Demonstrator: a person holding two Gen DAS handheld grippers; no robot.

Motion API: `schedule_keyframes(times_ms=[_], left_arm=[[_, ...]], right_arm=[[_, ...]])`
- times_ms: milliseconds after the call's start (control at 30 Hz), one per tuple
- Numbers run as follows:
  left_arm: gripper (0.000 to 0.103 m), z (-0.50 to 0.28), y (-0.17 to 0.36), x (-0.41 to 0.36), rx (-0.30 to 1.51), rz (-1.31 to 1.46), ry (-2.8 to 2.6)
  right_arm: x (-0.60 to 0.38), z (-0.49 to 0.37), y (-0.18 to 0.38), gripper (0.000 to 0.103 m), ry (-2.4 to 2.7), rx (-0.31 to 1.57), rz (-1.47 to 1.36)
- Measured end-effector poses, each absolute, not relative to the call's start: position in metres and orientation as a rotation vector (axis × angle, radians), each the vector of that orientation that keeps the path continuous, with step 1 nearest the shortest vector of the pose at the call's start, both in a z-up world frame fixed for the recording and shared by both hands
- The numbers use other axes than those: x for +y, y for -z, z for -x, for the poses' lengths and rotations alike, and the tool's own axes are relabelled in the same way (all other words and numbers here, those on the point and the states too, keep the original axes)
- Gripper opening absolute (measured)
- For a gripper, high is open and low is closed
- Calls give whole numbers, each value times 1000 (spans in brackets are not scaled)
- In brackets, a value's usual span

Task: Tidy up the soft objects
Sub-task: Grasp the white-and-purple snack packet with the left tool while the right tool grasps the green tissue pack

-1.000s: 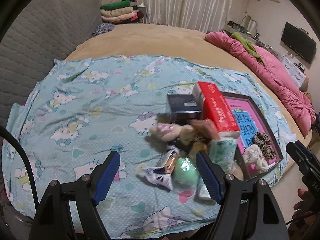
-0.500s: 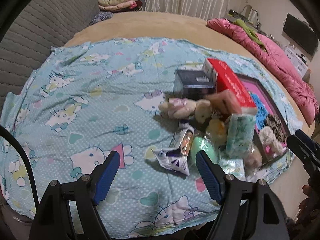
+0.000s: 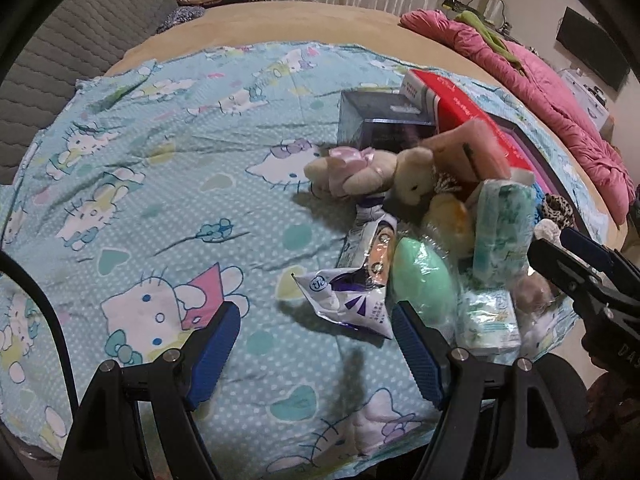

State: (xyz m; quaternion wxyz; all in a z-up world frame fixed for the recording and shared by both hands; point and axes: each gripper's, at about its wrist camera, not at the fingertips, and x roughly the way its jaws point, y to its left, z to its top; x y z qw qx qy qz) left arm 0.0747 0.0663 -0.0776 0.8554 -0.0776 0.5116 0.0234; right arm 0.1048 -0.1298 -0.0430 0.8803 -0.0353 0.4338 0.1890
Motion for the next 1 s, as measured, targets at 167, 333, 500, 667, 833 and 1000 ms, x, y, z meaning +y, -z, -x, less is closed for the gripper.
schedule_keyframes(times_ms=[167, 333, 500, 667, 833, 1000], left_arm=[[78, -79, 92, 69, 1109, 159, -30], [78, -89, 95, 68, 1105, 142, -30], [78, -100, 96, 61, 1098, 135, 3], [78, -109, 96, 53, 1099, 110, 17], [77, -120, 101, 54, 1113, 116, 13], [71, -126, 106, 62, 1109, 169, 27]], right_arm=[[-124, -107, 52, 81, -397, 916, 88], [-122, -115, 60, 81, -390, 933, 83], [-120, -120, 67, 81, -386, 946, 84], [-120, -125, 70, 81, -361, 941, 86], [-120, -131, 72, 81, -361, 936, 65], [-117, -128, 70, 61, -395, 905, 75]])
